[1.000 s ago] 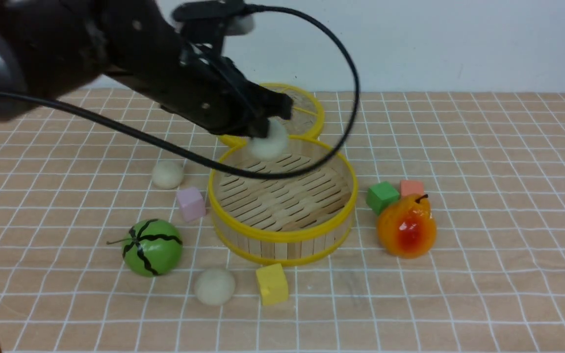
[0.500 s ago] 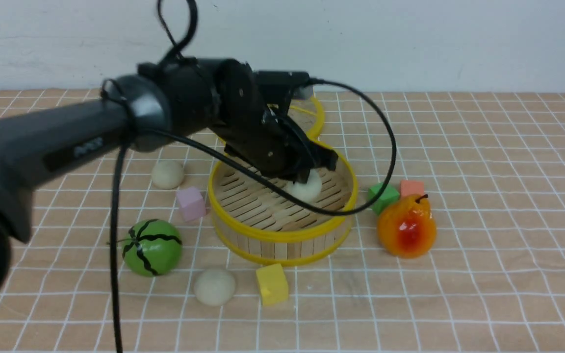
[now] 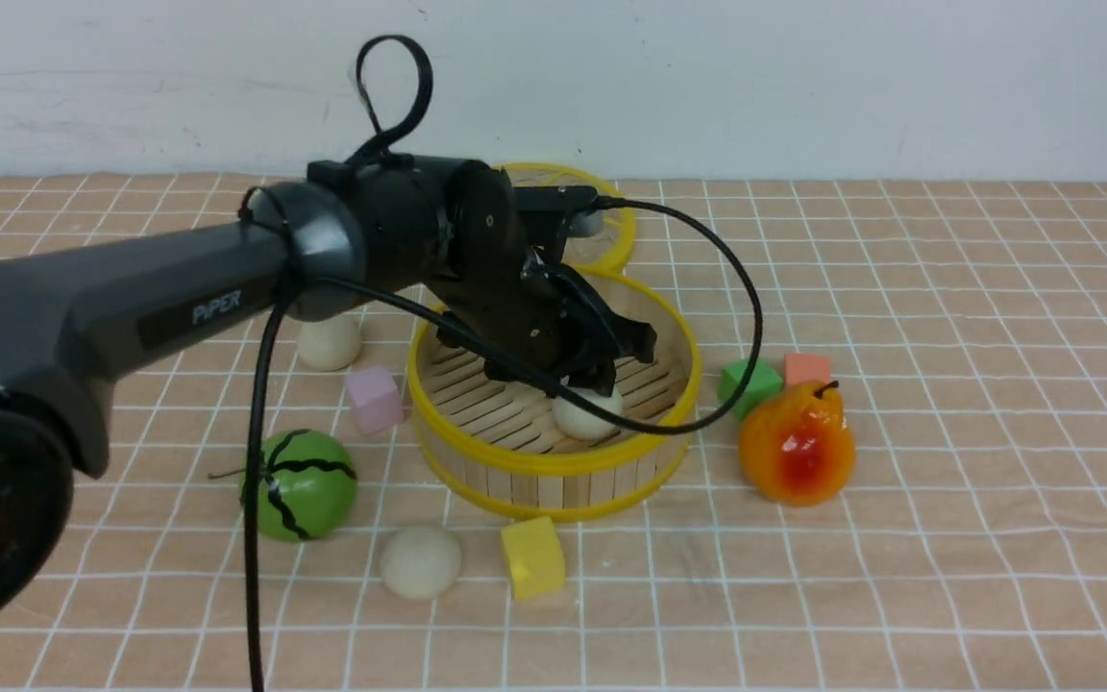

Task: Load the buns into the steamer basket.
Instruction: Use the left arm to grab a steamed stuffed bun

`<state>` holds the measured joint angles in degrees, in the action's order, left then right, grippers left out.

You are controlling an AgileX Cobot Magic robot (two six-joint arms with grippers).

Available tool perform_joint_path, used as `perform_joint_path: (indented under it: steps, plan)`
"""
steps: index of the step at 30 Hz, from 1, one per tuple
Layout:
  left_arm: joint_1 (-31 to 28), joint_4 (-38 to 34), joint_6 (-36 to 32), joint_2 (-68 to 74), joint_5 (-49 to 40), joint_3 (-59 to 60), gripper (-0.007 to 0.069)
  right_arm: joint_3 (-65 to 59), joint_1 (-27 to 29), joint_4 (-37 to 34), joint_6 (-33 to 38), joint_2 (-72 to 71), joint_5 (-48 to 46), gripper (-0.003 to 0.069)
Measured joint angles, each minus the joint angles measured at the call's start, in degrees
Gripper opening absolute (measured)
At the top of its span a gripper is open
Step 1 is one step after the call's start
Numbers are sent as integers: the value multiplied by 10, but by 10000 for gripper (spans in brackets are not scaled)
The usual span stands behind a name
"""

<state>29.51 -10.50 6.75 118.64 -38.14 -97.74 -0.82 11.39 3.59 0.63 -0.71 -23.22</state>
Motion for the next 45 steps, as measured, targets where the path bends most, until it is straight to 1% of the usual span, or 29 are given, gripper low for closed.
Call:
perform_joint_path:
  steps: [1,3,5,7,8,9,11,14,17,20,23,26,30,33,34,39,44,45]
  plan:
    - [0,3,0,-9,-11,-1,450,0,0,0,0,0,0,241]
    - [0,12,1,-35,-62,-7,490,0,0,0,0,0,0,241]
    - [0,27,1,-69,-118,-11,511,0,0,0,0,0,0,241]
    - [0,39,1,-100,-159,-12,517,0,0,0,0,0,0,241]
    - [0,53,1,-139,-232,-15,521,0,0,0,0,0,0,241]
    - [0,61,2,-159,-266,-16,521,0,0,0,0,0,0,241]
    - [0,74,3,-192,-304,-14,521,0,0,0,0,0,0,241]
    - [0,85,8,-243,-322,16,521,0,0,0,0,0,0,241]
    - [0,99,22,-292,-326,66,521,0,0,0,0,0,0,241]
    - [0,108,51,-331,-325,131,521,0,0,0,0,0,0,241]
    - [0,91,74,-346,-296,185,521,0,0,0,0,0,0,241]
    - [0,54,67,-336,-241,214,521,0,0,0,0,0,0,241]
    - [0,31,37,-308,-179,217,521,0,0,0,0,0,0,241]
    - [0,30,28,-288,-149,217,521,0,0,0,0,0,0,241]
    - [0,40,27,-273,-137,217,521,0,0,0,0,0,0,241]
    - [0,67,51,-237,-138,218,505,0,0,0,0,0,0,241]
    - [0,105,86,-191,-139,218,440,0,0,0,0,0,0,241]
    - [0,105,87,-191,-139,218,437,0,0,0,0,0,0,241]
